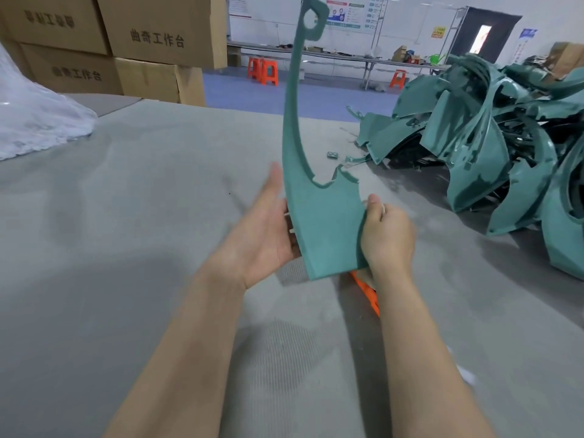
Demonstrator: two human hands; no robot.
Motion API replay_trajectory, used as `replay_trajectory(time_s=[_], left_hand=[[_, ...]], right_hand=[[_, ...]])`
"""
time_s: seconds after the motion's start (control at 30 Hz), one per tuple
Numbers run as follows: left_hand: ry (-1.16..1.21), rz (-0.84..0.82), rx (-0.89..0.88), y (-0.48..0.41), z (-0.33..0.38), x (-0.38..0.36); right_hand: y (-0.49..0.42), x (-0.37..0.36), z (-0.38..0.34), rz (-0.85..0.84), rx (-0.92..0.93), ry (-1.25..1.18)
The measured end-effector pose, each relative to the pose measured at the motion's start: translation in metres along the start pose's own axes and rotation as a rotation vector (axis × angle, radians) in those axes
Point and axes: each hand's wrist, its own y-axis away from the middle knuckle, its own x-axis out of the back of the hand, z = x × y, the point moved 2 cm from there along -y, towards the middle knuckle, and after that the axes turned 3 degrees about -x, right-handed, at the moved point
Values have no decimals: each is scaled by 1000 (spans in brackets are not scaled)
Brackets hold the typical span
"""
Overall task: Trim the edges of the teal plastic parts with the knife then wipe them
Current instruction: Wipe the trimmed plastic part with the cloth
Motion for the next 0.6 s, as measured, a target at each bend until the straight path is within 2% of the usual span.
replay_trajectory(time_s=[0.07, 0.17, 0.27, 0.4, 0.5, 0.6], left_hand=[[-110, 106, -76, -4, -8, -9], [-67, 333, -131, -10, -11, -7], [-36, 377, -166, -14, -11, -5], [42, 421, -177, -9, -2, 8], [147, 370, -192, -3, 8, 21], [164, 408, -199, -5, 7, 18]], right_hand=[[0, -1, -2, 4, -4, -64], [11, -1, -13, 3, 76, -152], [42, -9, -39, -78, 333, -140], [94, -29, -67, -333, 627, -233], [105, -33, -67, -452, 728, -228], [89, -36, -61, -402, 721, -191]])
